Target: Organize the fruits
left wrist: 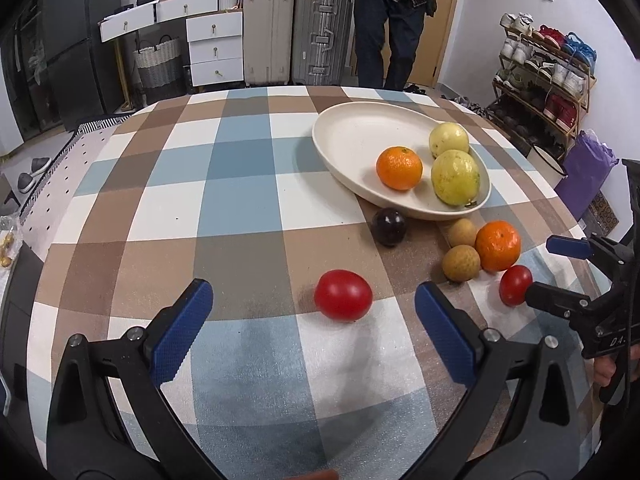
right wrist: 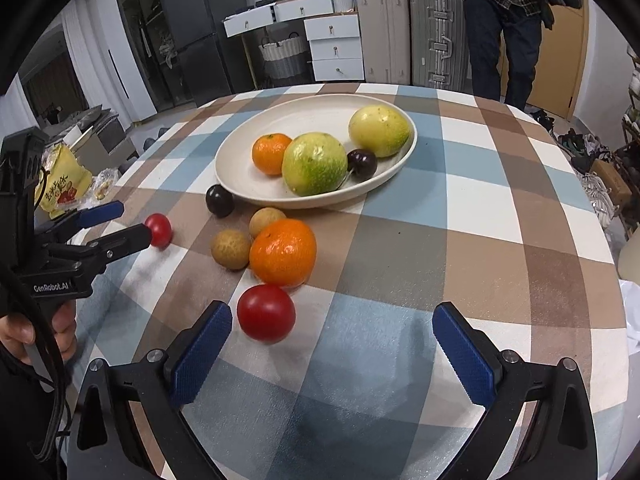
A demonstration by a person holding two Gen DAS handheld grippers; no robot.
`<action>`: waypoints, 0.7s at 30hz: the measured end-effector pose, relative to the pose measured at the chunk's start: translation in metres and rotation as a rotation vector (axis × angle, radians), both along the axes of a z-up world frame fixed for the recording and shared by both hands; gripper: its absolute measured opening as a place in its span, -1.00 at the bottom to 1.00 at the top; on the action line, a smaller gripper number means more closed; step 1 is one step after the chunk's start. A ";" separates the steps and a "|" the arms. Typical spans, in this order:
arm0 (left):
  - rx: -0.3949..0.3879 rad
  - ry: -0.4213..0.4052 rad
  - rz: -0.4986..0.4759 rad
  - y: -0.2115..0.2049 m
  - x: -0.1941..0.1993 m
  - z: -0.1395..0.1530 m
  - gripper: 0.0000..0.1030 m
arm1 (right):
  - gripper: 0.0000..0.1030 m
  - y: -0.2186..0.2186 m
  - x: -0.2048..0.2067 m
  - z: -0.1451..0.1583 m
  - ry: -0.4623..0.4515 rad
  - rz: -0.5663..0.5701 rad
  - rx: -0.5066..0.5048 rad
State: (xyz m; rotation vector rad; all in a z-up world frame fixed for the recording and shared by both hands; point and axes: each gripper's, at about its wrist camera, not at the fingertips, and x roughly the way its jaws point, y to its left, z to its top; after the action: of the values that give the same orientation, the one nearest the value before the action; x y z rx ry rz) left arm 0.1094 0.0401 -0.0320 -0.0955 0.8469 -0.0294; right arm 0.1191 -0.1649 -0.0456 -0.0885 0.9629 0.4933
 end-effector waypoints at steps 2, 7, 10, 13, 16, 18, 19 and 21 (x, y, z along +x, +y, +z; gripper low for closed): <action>-0.005 0.002 0.003 0.001 0.001 -0.001 0.95 | 0.99 0.005 -0.003 0.000 -0.010 0.020 -0.022; 0.012 0.018 0.020 0.002 0.006 -0.006 0.95 | 0.98 0.015 -0.006 -0.003 -0.021 0.038 -0.055; 0.012 0.026 0.026 0.003 0.007 -0.008 0.95 | 0.97 0.019 -0.007 -0.004 -0.022 0.049 -0.062; 0.022 0.029 0.030 0.003 0.009 -0.010 0.95 | 0.96 0.023 -0.005 -0.006 -0.022 0.053 -0.076; 0.019 0.035 0.031 0.004 0.010 -0.012 0.94 | 0.84 0.025 -0.005 -0.007 -0.020 0.053 -0.080; 0.017 0.038 0.031 0.005 0.011 -0.013 0.90 | 0.74 0.026 -0.005 -0.009 -0.016 0.052 -0.086; 0.019 0.039 0.030 0.005 0.012 -0.013 0.86 | 0.64 0.027 -0.004 -0.010 -0.012 0.053 -0.089; 0.021 0.043 0.029 0.004 0.012 -0.014 0.78 | 0.59 0.029 -0.004 -0.011 -0.011 0.056 -0.099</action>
State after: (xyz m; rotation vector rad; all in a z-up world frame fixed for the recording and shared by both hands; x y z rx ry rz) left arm 0.1211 0.0445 -0.0463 -0.0889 0.8882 0.0088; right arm 0.1146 -0.1362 -0.0569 -0.2072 0.9758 0.4961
